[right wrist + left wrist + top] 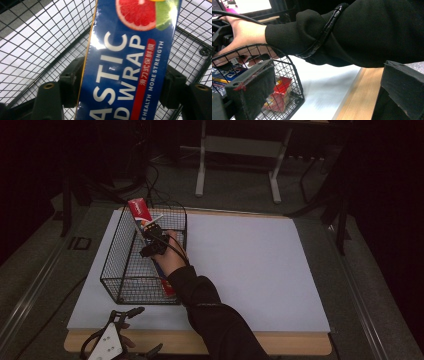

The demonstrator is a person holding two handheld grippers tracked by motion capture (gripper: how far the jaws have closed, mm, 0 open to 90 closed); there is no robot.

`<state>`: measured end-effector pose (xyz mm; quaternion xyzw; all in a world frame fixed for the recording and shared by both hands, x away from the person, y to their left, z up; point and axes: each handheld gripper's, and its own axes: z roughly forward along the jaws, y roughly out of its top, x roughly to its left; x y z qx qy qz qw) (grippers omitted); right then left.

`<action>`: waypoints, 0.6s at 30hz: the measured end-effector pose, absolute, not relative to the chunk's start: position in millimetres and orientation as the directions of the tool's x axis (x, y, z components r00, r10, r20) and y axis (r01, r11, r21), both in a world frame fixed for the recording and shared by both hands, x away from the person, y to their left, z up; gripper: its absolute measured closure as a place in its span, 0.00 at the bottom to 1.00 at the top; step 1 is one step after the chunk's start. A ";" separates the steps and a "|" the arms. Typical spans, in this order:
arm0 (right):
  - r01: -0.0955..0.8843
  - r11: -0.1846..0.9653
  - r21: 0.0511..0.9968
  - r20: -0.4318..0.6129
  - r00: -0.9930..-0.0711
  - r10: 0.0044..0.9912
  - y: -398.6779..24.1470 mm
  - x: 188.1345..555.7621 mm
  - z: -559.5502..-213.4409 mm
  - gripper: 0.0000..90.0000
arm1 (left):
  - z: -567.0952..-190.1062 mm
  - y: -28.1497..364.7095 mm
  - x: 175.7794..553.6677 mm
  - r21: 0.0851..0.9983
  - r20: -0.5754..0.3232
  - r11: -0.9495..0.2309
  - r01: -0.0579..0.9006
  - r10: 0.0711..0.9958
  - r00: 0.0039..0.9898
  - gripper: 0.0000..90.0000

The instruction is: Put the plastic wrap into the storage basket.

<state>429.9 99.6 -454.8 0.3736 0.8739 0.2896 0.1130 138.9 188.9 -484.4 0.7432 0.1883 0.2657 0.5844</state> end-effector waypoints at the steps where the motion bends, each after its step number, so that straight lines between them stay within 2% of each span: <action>1: 0.588 0.557 0.587 0.020 -0.698 0.716 99.9 429.7 -454.5 0.35 | -484.5 188.8 138.9 0.969 0.174 -0.246 -0.030 0.590 0.788 0.00; 18: 0.573 0.509 0.643 0.072 -0.706 0.705 83.4 426.5 -431.8 0.29 | -484.9 188.1 139.2 0.968 0.175 -0.249 -0.028 0.592 0.787 0.00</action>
